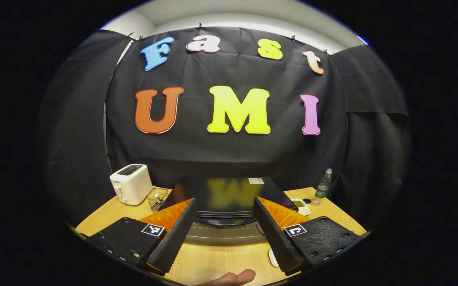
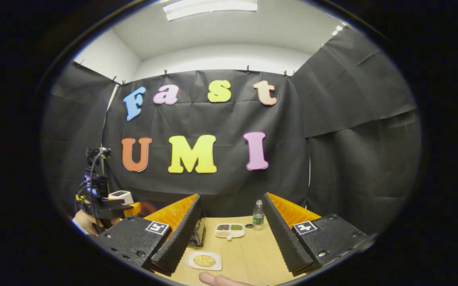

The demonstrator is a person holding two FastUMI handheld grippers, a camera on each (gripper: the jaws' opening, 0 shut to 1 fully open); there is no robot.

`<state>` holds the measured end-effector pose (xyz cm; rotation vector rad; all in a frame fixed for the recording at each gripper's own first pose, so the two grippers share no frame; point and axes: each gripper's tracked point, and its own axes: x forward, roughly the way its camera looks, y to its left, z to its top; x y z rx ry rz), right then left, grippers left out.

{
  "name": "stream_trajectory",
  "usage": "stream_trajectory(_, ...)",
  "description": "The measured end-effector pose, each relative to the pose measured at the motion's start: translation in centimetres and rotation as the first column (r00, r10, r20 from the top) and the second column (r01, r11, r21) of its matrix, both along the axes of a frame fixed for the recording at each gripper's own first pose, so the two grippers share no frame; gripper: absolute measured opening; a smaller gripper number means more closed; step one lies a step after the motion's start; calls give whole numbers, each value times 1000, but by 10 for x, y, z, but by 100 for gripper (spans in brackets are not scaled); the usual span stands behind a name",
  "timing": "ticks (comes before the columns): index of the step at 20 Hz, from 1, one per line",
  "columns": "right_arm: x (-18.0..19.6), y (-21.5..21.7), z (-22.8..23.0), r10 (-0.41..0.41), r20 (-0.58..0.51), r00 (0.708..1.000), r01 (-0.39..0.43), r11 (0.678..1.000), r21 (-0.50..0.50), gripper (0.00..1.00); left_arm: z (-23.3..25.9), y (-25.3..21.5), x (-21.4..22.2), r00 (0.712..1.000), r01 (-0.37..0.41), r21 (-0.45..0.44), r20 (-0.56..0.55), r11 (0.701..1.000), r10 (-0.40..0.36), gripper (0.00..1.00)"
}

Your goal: Open the electric oven with the left hand, put the food in, and close the electric oven.

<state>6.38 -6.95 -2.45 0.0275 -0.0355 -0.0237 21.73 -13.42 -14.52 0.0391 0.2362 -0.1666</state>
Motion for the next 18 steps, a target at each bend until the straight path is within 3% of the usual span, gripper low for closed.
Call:
stream_trajectory(5, 2, -26, -5, -79, 22, 997, 80, 996, -34, 95, -43, -8, 28, 997, 4, 35, -76, 999, -1, 93)
stream_trajectory(12, -4, -36, -1, -98, 47, 994, 100, 994, -51, 95, -74, -4, 44, 990, -2, 60, -143, 998, 10, 93)
stream_trajectory(13, -3, -36, -1, -100, 50, 994, 102, 993, -54, 95, -77, -2, 45, 989, -9, 69, -148, 998, 19, 84)
stream_trajectory(14, -3, -37, -2, -106, 45, 993, 109, 992, -59, 95, -76, -2, 43, 990, -14, 65, -140, 998, 23, 96)
stream_trajectory(18, -4, -34, -1, -98, 48, 994, 100, 994, -53, 95, -78, -1, 34, 988, -17, 61, -153, 998, 26, 98)
